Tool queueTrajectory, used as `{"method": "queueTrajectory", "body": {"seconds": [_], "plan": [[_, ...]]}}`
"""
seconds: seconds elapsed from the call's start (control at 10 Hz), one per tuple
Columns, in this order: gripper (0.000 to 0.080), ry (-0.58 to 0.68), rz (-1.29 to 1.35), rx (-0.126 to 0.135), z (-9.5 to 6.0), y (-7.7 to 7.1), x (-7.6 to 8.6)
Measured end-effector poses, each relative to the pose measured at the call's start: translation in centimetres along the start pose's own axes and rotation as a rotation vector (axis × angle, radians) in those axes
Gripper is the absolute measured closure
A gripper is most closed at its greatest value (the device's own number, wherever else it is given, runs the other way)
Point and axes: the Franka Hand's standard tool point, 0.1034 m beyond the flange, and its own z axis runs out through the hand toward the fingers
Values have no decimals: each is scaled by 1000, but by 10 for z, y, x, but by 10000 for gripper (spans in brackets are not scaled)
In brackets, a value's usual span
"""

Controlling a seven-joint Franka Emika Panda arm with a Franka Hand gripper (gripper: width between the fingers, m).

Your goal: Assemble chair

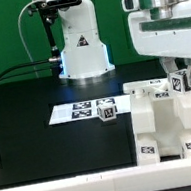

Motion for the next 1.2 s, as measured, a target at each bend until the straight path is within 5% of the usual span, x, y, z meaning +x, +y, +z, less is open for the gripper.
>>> {"method": "queueTrajectory", "body": {"seconds": [0.3, 0.6, 0.8, 1.2], "plan": [[518, -19, 269, 4, 0, 0, -1], [518, -19, 258, 3, 1, 0, -1], [217, -19, 102, 6, 1, 0, 3], [153, -7, -391, -14, 1, 2, 2]]}}
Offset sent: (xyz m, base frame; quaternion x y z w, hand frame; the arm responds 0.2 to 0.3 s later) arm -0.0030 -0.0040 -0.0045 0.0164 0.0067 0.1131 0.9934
